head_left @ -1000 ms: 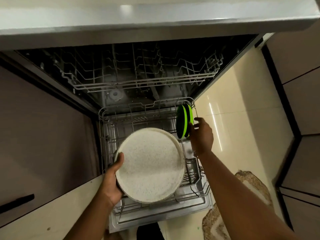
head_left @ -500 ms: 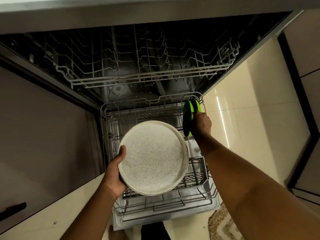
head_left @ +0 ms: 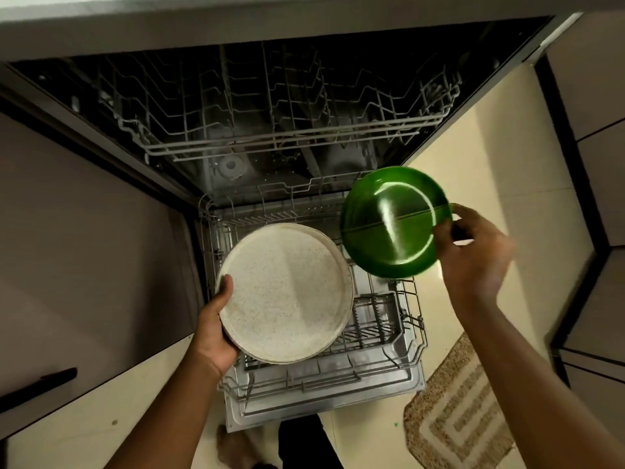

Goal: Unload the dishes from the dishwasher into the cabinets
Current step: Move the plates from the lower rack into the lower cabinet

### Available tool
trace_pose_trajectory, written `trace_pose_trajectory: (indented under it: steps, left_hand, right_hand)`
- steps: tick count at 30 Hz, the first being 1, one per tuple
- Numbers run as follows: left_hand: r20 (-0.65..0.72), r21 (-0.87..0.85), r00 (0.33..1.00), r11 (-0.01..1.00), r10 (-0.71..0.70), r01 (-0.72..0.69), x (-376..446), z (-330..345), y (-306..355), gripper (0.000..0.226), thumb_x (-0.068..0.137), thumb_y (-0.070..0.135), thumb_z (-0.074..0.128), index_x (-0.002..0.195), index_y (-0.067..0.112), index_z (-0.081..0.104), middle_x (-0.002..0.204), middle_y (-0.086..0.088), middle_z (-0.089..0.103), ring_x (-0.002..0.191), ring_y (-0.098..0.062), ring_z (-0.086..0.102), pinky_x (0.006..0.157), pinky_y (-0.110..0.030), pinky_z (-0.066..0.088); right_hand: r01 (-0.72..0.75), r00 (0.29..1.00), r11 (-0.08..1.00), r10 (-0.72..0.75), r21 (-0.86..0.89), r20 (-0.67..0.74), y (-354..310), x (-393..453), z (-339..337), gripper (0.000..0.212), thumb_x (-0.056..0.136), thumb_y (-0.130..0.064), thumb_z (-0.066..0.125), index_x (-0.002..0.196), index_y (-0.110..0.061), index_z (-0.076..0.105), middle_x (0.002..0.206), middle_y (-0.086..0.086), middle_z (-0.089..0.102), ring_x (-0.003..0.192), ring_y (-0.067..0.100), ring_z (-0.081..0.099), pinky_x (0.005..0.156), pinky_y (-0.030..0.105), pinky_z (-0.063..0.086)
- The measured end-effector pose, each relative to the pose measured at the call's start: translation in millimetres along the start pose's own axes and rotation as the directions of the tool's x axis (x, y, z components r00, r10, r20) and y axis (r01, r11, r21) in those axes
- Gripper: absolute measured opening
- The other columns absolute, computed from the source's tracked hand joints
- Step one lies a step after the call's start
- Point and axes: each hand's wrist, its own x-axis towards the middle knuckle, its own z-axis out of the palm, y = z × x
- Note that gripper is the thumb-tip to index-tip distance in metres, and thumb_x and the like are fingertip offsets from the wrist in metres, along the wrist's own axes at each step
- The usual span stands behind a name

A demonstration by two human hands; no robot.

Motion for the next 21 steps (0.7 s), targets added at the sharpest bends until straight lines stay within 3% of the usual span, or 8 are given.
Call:
trace_pose_trajectory:
  steps: [4,6,10,13,16,18,21]
  left_hand:
    - [0.023,-0.022,1.000,1.000,0.000,0.001,-3,-6,0,0.048,0.091,0.049,0.059,0.130,0.022,0.062,0.131,-0.012,0.064,0.122,-0.038,0.058,0.100,-0.067,0.041]
    - [0.022,-0.007,1.000,1.000,0.006,-0.006,-7,-3,0,0.044,0.091,0.047,0.058,0.128,0.022,0.064,0.128,-0.011,0.065,0.120,-0.037,0.059,0.099,-0.065,0.043]
    - [0.040,0.004,0.999,1.000,0.017,-0.018,-15,9,-4,0.043,0.091,0.044,0.056,0.127,0.021,0.065,0.127,-0.013,0.066,0.117,-0.036,0.061,0.093,-0.056,0.050]
    - [0.052,-0.002,0.998,1.000,0.028,-0.027,-19,13,-8,0.048,0.093,0.045,0.055,0.133,0.019,0.060,0.134,-0.015,0.060,0.122,-0.036,0.059,0.100,-0.054,0.047]
    - [0.098,-0.017,0.995,1.000,0.026,-0.025,-23,14,-11,0.047,0.094,0.042,0.053,0.134,0.017,0.059,0.134,-0.015,0.060,0.122,-0.036,0.058,0.104,-0.054,0.044]
    - [0.109,-0.020,0.994,1.000,0.026,-0.024,-26,13,-12,0.046,0.095,0.041,0.052,0.133,0.016,0.060,0.131,-0.015,0.062,0.121,-0.035,0.060,0.103,-0.053,0.045]
    - [0.105,-0.028,0.994,1.000,0.006,-0.003,-28,12,-15,0.047,0.094,0.040,0.054,0.133,0.015,0.060,0.132,-0.017,0.061,0.122,-0.037,0.058,0.106,-0.056,0.042]
  right_hand:
    - [-0.122,0.987,0.967,0.141,0.222,-0.071,-22,-32,-42,0.029,0.095,-0.019,0.063,0.122,-0.015,0.070,0.075,0.002,0.070,0.062,0.015,0.070,0.059,0.024,0.058]
    - [-0.205,0.977,0.928,0.211,0.311,0.015,-27,-51,-47,0.030,0.095,-0.014,0.064,0.125,-0.013,0.068,0.077,0.001,0.071,0.062,0.012,0.071,0.053,0.016,0.056]
    - [-0.346,0.931,0.866,0.270,0.362,0.244,-29,-97,-27,0.032,0.092,-0.005,0.066,0.121,-0.016,0.066,0.082,-0.008,0.073,0.061,0.002,0.070,0.053,0.018,0.057]
    - [-0.369,0.904,0.861,0.245,0.351,0.351,-24,-121,-6,0.029,0.091,-0.005,0.068,0.115,-0.021,0.072,0.076,-0.006,0.075,0.067,0.016,0.072,0.061,0.034,0.062]
    - [-0.352,0.906,0.885,0.240,0.304,0.349,-17,-132,5,0.025,0.089,-0.010,0.071,0.112,-0.020,0.074,0.073,-0.004,0.074,0.068,0.022,0.071,0.066,0.047,0.062]
    - [-0.313,0.927,0.912,0.232,0.265,0.295,-17,-136,5,0.025,0.086,-0.014,0.075,0.111,-0.019,0.075,0.077,-0.008,0.074,0.069,0.011,0.071,0.069,0.041,0.062]
    - [-0.310,0.929,0.916,0.233,0.257,0.289,-15,-137,6,0.034,0.081,-0.025,0.081,0.114,-0.030,0.072,0.104,-0.007,0.068,0.089,0.007,0.069,0.071,0.022,0.060]
